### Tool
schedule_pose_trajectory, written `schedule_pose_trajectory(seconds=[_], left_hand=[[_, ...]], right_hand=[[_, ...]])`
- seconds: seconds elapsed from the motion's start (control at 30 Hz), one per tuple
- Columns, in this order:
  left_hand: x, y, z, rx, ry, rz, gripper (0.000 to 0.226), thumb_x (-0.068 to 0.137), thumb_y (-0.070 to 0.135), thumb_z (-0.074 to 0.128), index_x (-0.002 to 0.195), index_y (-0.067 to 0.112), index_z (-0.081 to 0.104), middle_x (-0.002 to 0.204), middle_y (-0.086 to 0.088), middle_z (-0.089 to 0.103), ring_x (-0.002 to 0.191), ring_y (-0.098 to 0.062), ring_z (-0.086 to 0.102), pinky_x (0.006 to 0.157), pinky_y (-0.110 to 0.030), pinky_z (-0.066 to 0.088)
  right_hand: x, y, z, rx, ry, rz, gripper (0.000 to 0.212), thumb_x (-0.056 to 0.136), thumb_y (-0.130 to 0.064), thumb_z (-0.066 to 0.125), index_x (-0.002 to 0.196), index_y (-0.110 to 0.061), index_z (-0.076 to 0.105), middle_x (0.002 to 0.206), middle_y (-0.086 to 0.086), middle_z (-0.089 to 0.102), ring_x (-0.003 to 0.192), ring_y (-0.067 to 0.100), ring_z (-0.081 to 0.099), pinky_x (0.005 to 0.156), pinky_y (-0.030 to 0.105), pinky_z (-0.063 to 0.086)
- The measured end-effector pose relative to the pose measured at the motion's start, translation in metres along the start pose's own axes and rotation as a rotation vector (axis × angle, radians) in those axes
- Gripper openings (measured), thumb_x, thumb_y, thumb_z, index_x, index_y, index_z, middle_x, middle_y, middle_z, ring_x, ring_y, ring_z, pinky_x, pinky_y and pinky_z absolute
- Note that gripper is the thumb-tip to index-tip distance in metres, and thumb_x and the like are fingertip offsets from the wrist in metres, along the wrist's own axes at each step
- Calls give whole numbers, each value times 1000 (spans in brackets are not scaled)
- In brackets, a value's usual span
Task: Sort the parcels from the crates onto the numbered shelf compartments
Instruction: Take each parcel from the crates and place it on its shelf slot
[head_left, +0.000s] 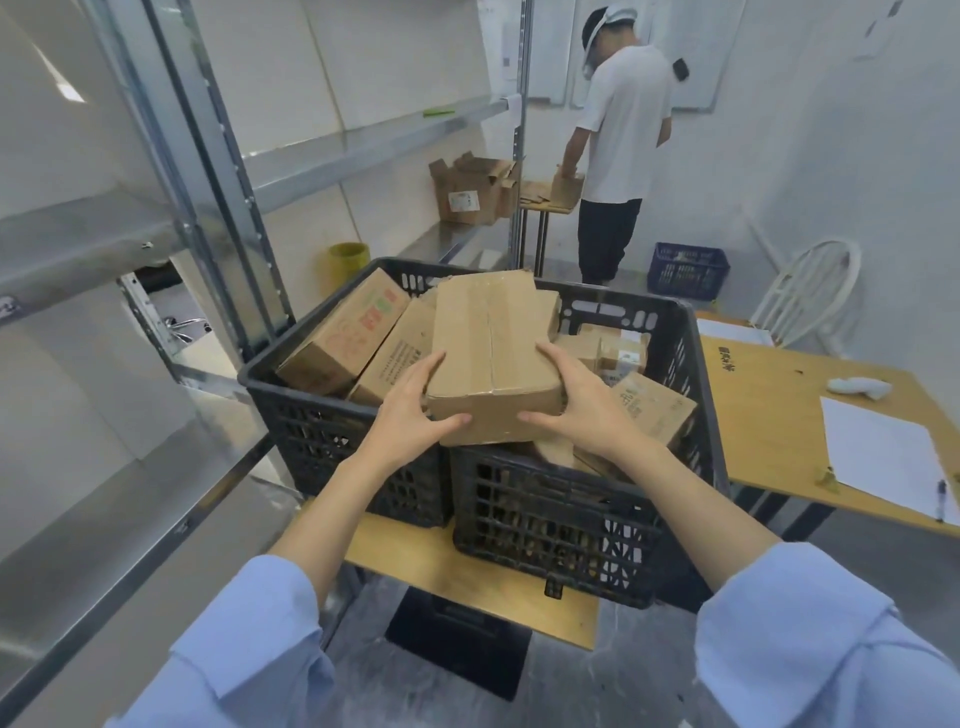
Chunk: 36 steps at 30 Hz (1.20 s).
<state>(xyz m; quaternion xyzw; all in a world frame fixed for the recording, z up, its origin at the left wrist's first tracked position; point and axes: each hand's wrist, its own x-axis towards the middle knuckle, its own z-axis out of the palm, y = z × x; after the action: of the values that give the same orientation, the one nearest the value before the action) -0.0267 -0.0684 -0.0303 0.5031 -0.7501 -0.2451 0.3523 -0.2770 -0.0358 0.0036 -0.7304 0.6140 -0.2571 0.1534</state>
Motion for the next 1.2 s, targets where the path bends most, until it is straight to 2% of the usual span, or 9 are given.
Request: schedule_pose_trajectory(seconds=[0.17,0.3,0.37,0.5,0.7,0.77,0.9,1.03,1.2], left_hand=[[-3,3,3,-49,51,37,86,74,33,83,147,28,37,145,10,45,125,0,39,103,-24,34],[-13,6,2,-49,42,63,84,73,29,84,144,26,39,142,10,46,122,3,39,95,-9,29],[-20,7,0,-54,34,68,83,73,29,84,142,26,39,140,10,46,122,2,39,94,-9,30],[-41,16,-8,-104,4,90,78,75,33,83,139,29,39,137,14,44,122,1,40,96,-13,33],[-91,38,-31,-184,-14,119,67,81,40,77,137,32,42,134,21,41,116,26,35,85,4,33],[-109,42,-39,-229,-37,113,67,82,42,76,138,31,42,136,21,42,117,23,36,87,-2,38],[-143,52,-47,-290,-76,110,67,82,36,77,139,31,41,137,14,43,120,-1,45,97,-26,48],[-168,64,-49,-361,-116,118,85,78,29,81,147,37,31,148,14,39,124,-5,46,91,-16,46],[-186,75,-46,-364,-132,133,98,78,13,80,155,26,21,145,8,34,129,-15,45,103,-31,47]], right_hand=[[-10,1,6,91,30,15,96,77,-40,81,152,-29,23,150,-4,41,132,17,43,109,48,42],[-28,-4,10,124,57,29,95,77,-34,83,152,-27,24,150,-4,41,133,14,42,111,45,42],[-38,-9,10,147,68,23,94,77,-32,83,151,-25,26,150,-4,41,132,12,42,111,43,42],[-68,-26,12,229,93,48,89,80,-45,78,150,-25,26,149,-5,40,132,10,41,110,39,43],[-123,-59,16,341,142,97,82,83,-57,69,148,-32,26,148,-10,38,131,8,40,110,44,43],[-144,-70,19,362,151,110,84,82,-61,67,148,-32,26,150,-9,38,133,9,40,111,45,42],[-186,-91,22,378,190,151,89,77,-69,63,148,-31,26,150,-8,37,133,11,41,110,46,43],[-222,-104,20,427,230,175,90,79,-48,76,148,-33,20,149,-8,34,134,13,39,109,48,44],[-252,-110,18,377,223,211,121,78,-36,81,155,-35,-12,157,-6,15,141,13,29,117,41,30]])
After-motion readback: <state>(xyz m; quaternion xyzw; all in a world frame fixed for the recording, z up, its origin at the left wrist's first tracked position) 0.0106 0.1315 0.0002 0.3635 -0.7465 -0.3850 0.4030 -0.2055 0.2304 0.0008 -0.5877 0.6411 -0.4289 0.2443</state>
